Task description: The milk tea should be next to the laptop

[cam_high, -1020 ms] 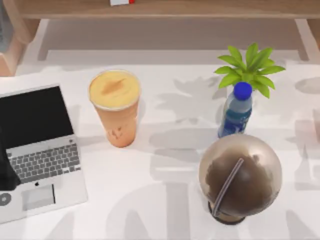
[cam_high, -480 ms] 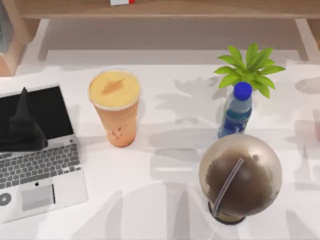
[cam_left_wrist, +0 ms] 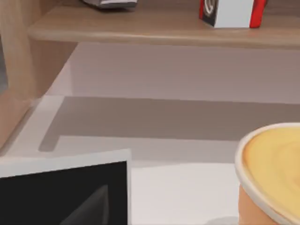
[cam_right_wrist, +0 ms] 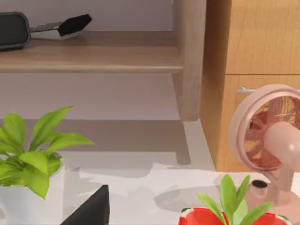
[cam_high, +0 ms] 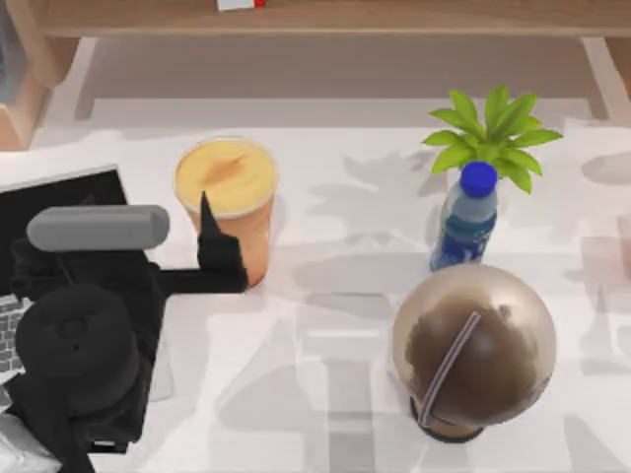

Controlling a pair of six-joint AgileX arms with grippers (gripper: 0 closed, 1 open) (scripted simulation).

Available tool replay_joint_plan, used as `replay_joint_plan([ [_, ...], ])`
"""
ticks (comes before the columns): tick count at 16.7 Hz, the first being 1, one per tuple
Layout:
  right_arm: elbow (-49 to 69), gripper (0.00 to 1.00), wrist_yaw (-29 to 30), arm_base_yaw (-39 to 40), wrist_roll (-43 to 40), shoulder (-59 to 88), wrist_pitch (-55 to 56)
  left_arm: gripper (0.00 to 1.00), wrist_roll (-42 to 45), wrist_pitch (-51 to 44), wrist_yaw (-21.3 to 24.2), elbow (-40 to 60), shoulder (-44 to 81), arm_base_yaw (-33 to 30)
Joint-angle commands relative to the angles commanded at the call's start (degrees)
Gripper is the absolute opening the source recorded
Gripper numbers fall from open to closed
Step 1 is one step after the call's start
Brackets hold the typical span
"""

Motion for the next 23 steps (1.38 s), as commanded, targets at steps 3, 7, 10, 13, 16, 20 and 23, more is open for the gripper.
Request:
replay_joint_plan([
  [3,0.0,1.00,0.0,0.0,0.0,0.0,0.0,1.00,-0.8,10.9,-6.5,1.8,14.7,-6.8],
  [7,0.0,1.00,0.0,0.0,0.0,0.0,0.0,1.00,-1.5,19.9,-12.2,3.4,26.2,-12.7],
  [10,0.0,1.00,0.0,0.0,0.0,0.0,0.0,1.00,-1.6,21.8,-13.6,3.8,28.8,-14.0],
  [13,0.0,1.00,0.0,0.0,0.0,0.0,0.0,1.00,-1.6,21.8,-13.6,3.8,28.8,-14.0],
  [16,0.0,1.00,0.0,0.0,0.0,0.0,0.0,1.00,-1.4,21.4,-12.5,4.5,29.1,-12.9],
  [20,0.0,1.00,0.0,0.0,0.0,0.0,0.0,1.00,-0.2,19.7,-6.5,10.7,32.6,-7.0],
  [23,0.0,1.00,0.0,0.0,0.0,0.0,0.0,1.00,0.6,18.2,-1.7,15.5,35.4,-2.1],
])
